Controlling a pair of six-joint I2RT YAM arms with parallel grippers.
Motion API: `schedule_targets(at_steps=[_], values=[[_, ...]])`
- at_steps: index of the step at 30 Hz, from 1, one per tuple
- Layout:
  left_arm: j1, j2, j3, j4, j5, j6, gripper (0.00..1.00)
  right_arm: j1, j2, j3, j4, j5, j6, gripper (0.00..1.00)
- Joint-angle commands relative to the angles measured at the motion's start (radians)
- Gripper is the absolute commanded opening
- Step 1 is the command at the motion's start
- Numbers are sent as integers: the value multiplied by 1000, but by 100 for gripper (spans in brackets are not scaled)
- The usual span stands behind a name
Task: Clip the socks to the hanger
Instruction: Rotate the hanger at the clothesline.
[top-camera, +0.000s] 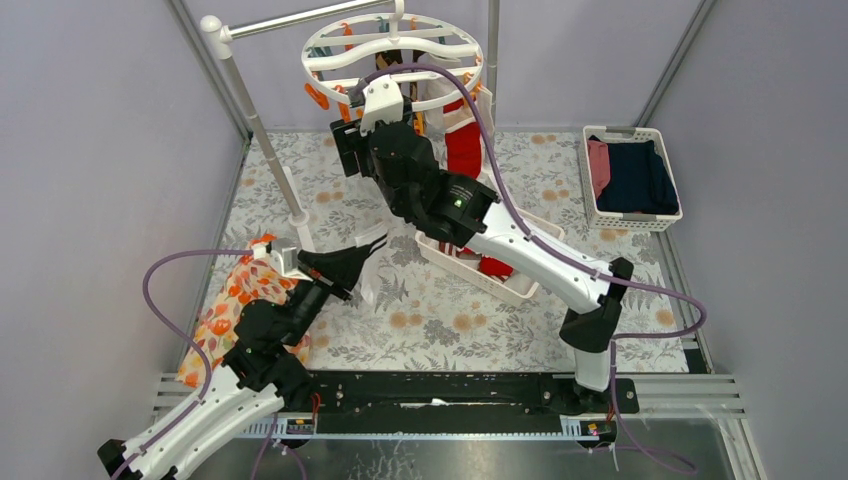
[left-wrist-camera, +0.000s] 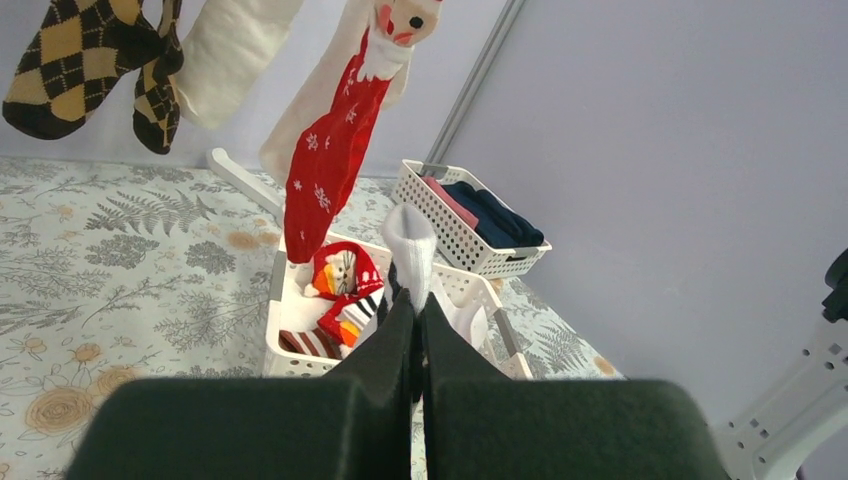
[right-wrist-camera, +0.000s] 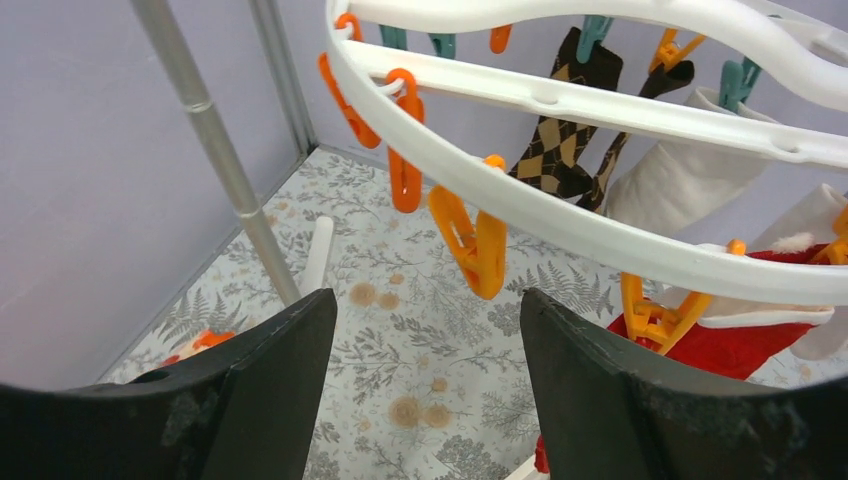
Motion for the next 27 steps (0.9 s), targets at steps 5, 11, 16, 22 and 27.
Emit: schedule_targets(at_steps=[5, 11, 16, 22, 27], values=[[7, -14, -2, -46, 27, 43, 0, -40, 73, 69, 62, 101, -19, 70], [7, -25, -11, -52, 28, 43, 0, -61, 126, 136, 64, 94, -37, 68], [8, -36, -13, -53, 22, 48, 0, -61, 164, 185, 92, 95, -82, 67], [7, -45, -15, -53, 23, 47, 0, -61, 182, 216, 110, 106, -102, 64], [8, -50, -19, -51, 25, 42, 0, -61, 178, 195, 126, 112, -101, 59]])
